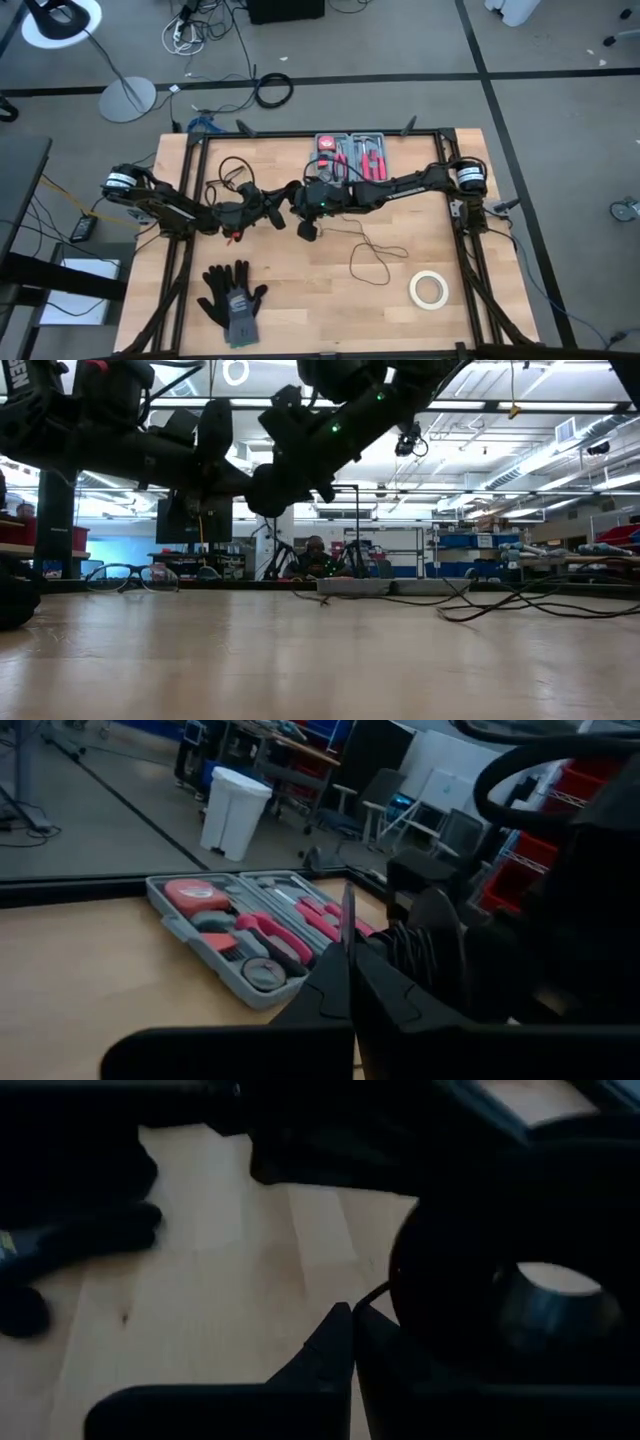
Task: Coil cords
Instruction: Coil the black wire onto the black spool
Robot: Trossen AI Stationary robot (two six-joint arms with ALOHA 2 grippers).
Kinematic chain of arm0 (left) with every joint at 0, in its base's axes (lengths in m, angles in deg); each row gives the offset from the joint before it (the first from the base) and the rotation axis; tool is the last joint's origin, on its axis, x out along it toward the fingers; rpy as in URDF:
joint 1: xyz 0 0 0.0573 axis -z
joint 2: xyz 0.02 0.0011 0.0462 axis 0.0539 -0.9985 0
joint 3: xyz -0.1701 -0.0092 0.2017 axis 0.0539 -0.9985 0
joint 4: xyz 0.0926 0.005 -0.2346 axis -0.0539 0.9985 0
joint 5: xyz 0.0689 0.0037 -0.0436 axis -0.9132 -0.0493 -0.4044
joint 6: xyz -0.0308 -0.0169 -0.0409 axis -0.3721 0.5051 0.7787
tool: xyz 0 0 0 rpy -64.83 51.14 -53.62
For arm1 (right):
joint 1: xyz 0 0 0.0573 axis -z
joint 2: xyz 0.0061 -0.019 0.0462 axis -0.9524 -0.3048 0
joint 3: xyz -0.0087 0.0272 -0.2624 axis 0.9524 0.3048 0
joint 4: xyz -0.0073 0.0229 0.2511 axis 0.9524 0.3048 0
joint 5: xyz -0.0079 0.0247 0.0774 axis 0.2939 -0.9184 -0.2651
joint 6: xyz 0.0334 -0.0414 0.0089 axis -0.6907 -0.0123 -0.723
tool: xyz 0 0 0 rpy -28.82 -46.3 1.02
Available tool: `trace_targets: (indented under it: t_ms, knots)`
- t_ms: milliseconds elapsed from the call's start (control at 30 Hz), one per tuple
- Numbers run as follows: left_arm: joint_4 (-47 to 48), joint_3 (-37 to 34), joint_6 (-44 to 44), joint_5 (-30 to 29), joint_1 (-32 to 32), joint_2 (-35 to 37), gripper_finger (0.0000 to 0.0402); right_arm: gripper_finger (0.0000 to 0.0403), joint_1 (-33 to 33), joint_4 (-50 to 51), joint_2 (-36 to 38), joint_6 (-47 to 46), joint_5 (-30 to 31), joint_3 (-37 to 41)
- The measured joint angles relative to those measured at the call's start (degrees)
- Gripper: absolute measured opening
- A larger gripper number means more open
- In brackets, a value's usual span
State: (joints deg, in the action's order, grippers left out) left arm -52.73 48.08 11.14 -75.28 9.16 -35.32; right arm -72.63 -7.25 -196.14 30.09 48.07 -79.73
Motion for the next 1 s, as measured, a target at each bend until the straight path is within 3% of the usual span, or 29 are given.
trace_targets:
  t_ms: [267,467,600,767,867,1000]
  knots:
    - [-2.68,0.06,0.19,-0.71,-0.09,0.14,0.0,0.0024,-0.74,4.51,0.23,-1.95,-0.97,2.92]
    - [-4.07,0.05,-0.03,-0.67,-0.09,0.09,0.0,0.0035,-1.95,-7.68,0.5,-6.83,-0.87,13.67]
    - [-7.1,0.0,-1.75,-0.38,-0.09,0.07,0.0,0.0032,-2.04,-8.84,2.33,-15.33,-1.21,22.8]
    - [-13.36,-1.68,-3.61,1.17,-0.03,-0.09,0.0,0.0019,-2.89,-4.95,12.44,-24.72,-1.33,33.96]
    - [-20.55,-3.45,-3.6,0.08,-0.11,0.26,0.0,0.0011,-4.13,4.81,21.68,-28.66,-0.71,39.29]
    - [-20.66,-5.19,-4.79,1.09,-0.01,1.87,0.0,0.0004,-5.93,22.24,35.67,-34.02,4.01,41.71]
